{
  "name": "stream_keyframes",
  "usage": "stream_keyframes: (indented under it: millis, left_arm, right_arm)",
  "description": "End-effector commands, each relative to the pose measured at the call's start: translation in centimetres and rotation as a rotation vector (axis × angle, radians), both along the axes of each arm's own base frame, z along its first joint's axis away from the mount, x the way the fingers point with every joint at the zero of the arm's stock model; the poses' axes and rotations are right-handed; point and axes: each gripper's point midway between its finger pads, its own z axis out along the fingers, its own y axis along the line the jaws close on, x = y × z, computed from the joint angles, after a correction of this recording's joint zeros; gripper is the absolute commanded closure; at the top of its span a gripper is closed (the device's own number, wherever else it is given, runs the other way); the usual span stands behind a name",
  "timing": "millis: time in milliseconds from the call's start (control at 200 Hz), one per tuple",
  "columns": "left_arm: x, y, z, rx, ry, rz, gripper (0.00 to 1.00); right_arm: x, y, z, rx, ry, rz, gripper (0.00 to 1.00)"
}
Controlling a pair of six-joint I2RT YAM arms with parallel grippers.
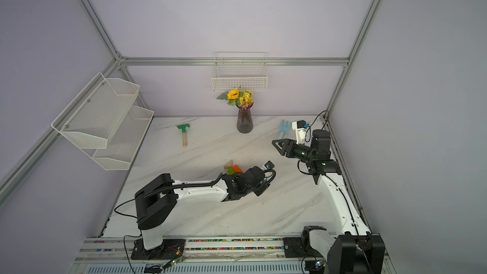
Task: Assemble a piece of candy with building blocks
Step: Adjust the building block at the center of the board.
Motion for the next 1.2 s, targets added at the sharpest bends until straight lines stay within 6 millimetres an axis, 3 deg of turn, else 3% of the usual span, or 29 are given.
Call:
stream_keyframes:
  millis: [0, 510, 790, 955, 1045, 1195]
  left_arm:
    - [0.8, -0.4, 0.6, 0.064, -0.085, 0.146, 1.0]
    - [-0.5, -3.3, -4.8, 0.013, 0.08, 0.161, 0.96]
    - [-1.0, -3.2, -5.6, -0.115, 0.145, 0.173, 0.86]
    - [-1.4, -3.2, -6.2, -0.12, 0.164, 0.161, 0.73]
    - [-1.6, -3.3, -6.3, -0.125, 0.174, 0.153, 0.6]
    - [-1.7, -2.9, -6.4, -0.124, 0.176, 0.162, 0.5]
  right_arm:
    - [0.1, -0.3, 0.3, 0.0, -0.035, -0.016, 0.47]
    - [-0.3, -0.3, 0.1, -0.008, -0.042, -0.011, 0.47]
    - [-0.5, -0.2, 0.1, -0.006, -0.04, -0.01, 0.47]
    - [-0.6, -0.2, 0.0, -0.003, -0.036, -0.007, 0.47]
    - [-0.6, -0.2, 0.0, 0.0, -0.031, -0.006, 0.47]
    - [-0.7, -0.2, -0.1, 0.0, -0.028, -0.009, 0.47]
